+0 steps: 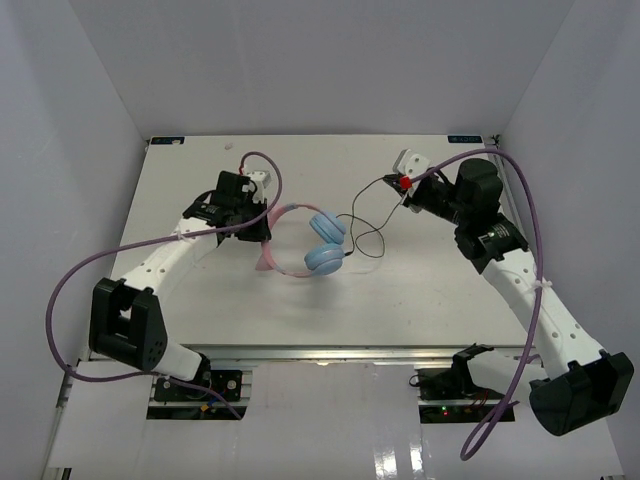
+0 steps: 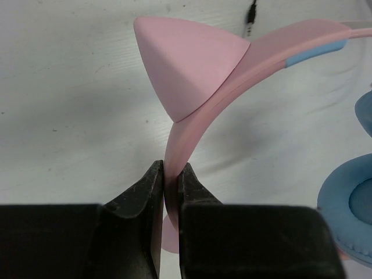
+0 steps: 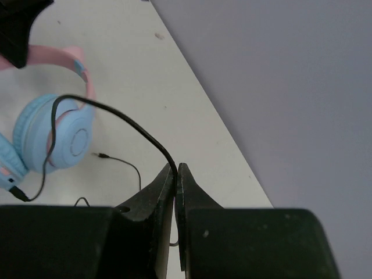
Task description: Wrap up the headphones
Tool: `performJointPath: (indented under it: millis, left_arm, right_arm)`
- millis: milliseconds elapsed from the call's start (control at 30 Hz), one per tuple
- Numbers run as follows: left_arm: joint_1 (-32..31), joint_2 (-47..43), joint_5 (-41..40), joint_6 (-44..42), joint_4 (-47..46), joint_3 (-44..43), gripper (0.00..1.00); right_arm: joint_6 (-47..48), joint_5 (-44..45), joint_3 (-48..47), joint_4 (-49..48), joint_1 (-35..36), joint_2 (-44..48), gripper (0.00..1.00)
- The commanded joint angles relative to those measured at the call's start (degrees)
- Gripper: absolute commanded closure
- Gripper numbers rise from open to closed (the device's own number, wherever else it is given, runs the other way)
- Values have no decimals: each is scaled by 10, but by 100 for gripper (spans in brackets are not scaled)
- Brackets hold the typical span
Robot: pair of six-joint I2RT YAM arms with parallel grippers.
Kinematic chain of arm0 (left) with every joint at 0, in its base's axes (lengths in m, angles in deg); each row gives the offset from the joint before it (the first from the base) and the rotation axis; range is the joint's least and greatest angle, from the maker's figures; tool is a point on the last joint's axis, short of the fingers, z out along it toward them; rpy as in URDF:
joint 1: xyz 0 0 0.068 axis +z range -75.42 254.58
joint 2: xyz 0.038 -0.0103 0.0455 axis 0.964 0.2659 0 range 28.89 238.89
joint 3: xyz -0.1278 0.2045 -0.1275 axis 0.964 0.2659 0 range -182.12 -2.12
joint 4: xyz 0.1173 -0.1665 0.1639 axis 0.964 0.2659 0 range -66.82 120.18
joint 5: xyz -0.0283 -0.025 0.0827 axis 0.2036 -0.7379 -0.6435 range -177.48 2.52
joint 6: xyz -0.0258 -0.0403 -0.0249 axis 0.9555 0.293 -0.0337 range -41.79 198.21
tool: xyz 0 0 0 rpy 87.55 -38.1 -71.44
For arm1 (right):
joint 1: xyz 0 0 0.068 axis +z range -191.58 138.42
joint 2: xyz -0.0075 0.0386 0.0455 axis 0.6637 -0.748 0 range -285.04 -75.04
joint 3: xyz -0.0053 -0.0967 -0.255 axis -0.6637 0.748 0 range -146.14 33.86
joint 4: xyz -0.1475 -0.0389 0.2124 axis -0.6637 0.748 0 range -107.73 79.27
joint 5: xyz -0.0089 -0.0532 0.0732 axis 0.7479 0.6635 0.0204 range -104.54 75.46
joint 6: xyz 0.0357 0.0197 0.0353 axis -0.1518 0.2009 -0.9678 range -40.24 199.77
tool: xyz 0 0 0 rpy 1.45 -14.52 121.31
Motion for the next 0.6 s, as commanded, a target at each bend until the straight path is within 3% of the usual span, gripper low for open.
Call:
performJointPath:
  millis: [0,200,333,567]
  left_arm:
    - [-68,11,-65,-84,-12,-20,100]
    - [-161,47,-72,-115,-10,-60,100]
    - [-182,48,-81,-107,-19,-70,100]
    - [-196,-18,-26,-77,-83,-27,100]
  right_arm:
    - [131,75,-24,71,23,-7,92]
    - [185,32,-33,100,109,-47,92]
    - [178,27,-24,103,150,-65,92]
    - [142,63,53,33,154,-62,92]
